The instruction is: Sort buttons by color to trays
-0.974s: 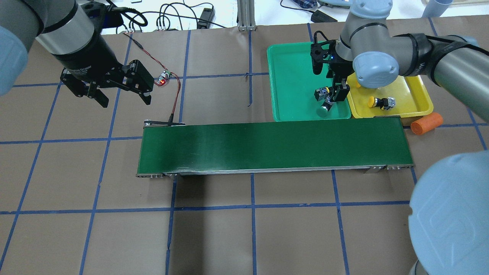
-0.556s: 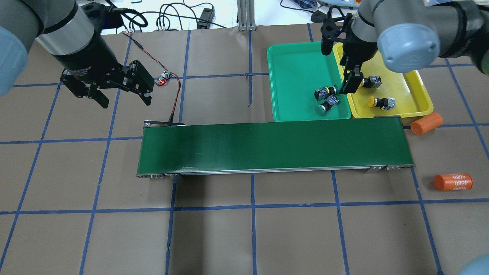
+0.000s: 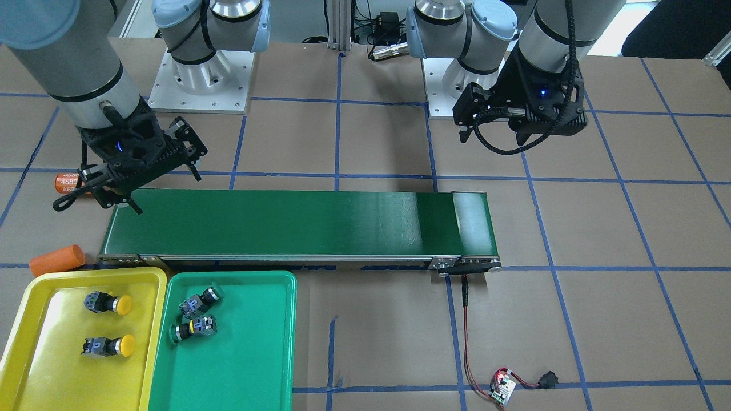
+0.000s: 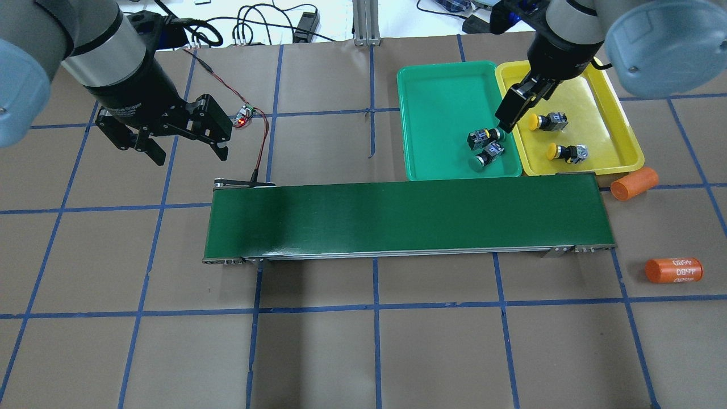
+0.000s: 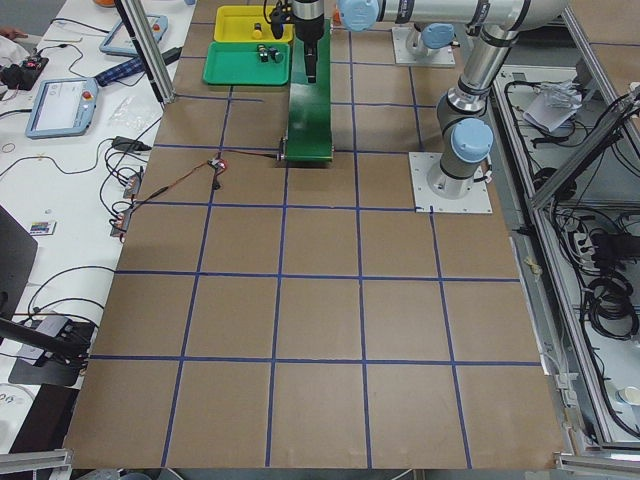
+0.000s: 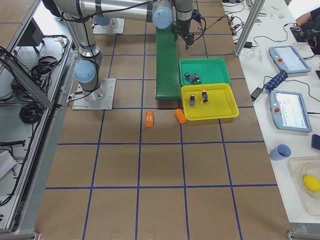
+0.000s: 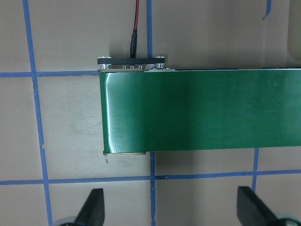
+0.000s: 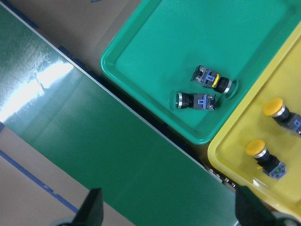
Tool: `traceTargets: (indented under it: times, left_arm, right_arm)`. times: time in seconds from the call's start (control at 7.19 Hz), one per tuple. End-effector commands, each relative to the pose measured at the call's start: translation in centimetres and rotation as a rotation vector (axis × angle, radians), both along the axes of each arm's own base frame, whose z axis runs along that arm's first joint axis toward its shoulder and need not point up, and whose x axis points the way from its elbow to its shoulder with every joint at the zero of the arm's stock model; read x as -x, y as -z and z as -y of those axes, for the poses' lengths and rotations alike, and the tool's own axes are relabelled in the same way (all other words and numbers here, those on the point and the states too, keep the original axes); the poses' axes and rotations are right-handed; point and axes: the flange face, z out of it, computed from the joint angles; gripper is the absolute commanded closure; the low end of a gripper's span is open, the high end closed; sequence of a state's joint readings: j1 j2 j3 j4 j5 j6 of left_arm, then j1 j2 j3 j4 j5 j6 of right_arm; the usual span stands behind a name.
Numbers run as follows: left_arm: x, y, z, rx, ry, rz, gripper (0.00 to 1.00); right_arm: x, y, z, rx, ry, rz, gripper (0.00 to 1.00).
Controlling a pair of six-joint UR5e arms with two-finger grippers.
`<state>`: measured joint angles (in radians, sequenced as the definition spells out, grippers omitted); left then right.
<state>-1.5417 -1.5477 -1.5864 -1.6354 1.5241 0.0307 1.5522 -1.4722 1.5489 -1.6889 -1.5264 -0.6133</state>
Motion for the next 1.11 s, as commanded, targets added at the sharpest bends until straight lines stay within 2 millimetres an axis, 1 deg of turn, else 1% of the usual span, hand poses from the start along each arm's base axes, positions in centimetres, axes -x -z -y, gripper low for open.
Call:
traceTargets:
  times: [0.0, 0.14, 0.28, 0.56, 0.97]
  left_arm:
    - [0.2, -0.2, 0.3, 0.005, 0.018, 0.016, 0.0]
    - [0.2, -0.8, -0.1, 0.015, 0.021, 0.028, 0.0]
    - [0.3, -1.7, -0.5, 0.037, 0.024, 0.029, 0.0]
    - [0.3, -1.4, -0.5, 0.03, 0.035, 0.03, 0.0]
    - [0.3, -1.5, -0.6, 0.033, 0.035, 0.03, 0.0]
  right_arm:
    - [-1.0, -3.2, -0.3, -0.027, 0.38, 0.024, 0.0]
    - [-1.2, -2.7, -0.4, -0.053, 0.463, 0.021, 0.0]
    - [-1.2, -2.9, -0.4, -0.046, 0.467, 0.018, 0.0]
    - [-1.2, -2.6, -0.7, -0.063, 0.467, 0.015, 0.0]
    - [-1.3, -2.7, -0.6, -0.058, 0.476, 0.023, 0.0]
